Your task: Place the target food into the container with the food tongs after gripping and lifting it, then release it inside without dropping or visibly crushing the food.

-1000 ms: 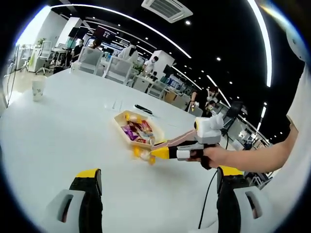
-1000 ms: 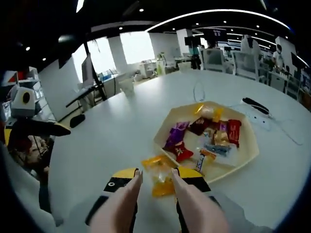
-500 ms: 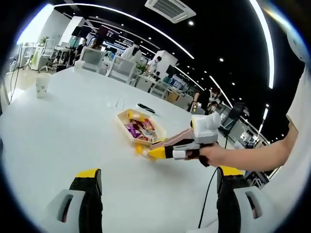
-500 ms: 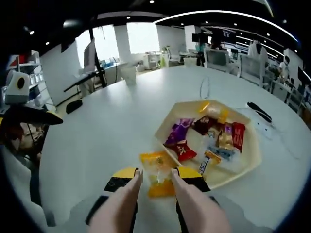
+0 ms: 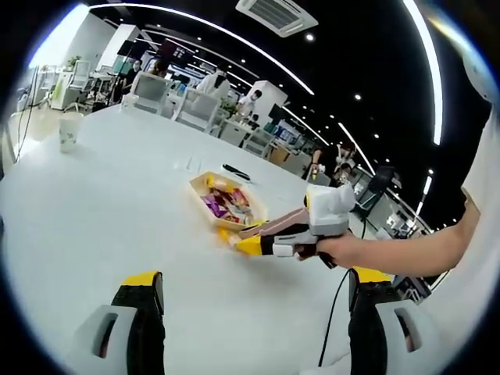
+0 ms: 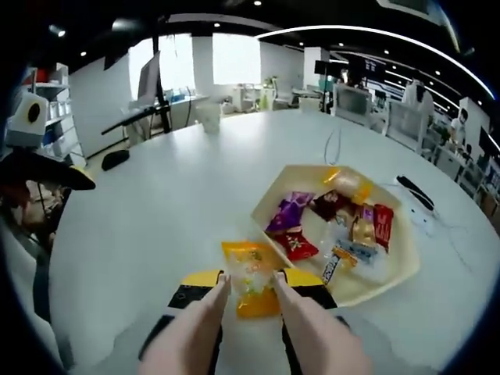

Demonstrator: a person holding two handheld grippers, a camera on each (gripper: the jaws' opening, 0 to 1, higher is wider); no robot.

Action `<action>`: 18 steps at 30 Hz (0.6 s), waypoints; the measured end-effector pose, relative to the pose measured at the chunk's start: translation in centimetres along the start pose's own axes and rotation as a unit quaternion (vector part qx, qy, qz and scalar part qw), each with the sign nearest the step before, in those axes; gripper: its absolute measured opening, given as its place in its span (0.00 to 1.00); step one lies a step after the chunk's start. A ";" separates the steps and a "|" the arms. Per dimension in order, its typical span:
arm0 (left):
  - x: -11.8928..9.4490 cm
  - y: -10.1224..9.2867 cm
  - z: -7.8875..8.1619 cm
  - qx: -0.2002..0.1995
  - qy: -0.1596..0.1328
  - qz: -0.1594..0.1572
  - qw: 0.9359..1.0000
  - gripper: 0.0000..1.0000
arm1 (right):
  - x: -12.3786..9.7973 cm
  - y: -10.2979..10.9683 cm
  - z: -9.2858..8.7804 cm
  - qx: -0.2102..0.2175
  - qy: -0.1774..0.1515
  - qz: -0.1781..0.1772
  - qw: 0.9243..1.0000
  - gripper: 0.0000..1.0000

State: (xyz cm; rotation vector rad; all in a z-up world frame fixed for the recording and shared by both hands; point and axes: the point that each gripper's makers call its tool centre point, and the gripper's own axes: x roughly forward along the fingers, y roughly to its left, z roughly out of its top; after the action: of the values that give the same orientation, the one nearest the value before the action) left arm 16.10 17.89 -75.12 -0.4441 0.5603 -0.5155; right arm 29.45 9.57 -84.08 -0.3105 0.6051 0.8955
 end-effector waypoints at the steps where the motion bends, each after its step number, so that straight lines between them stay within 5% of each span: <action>1: 0.0 0.0 0.1 0.003 0.000 -0.001 1.000 0.99 | 0.1 0.0 0.0 -0.004 0.001 0.000 1.000 0.28; 7: 0.3 0.1 0.5 -0.004 -0.009 0.002 1.000 0.99 | 0.4 0.2 -0.2 -0.087 0.048 -0.003 0.995 0.26; 18: 1.1 -0.7 0.2 0.001 0.003 -0.015 1.000 0.99 | 0.7 -0.2 -0.2 -0.033 0.057 -0.019 0.998 0.23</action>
State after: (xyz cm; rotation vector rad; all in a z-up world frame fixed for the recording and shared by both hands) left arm 16.82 16.81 -75.00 -0.4504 0.5604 -0.5462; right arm 29.91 9.80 -84.64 -0.4345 0.6738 0.8666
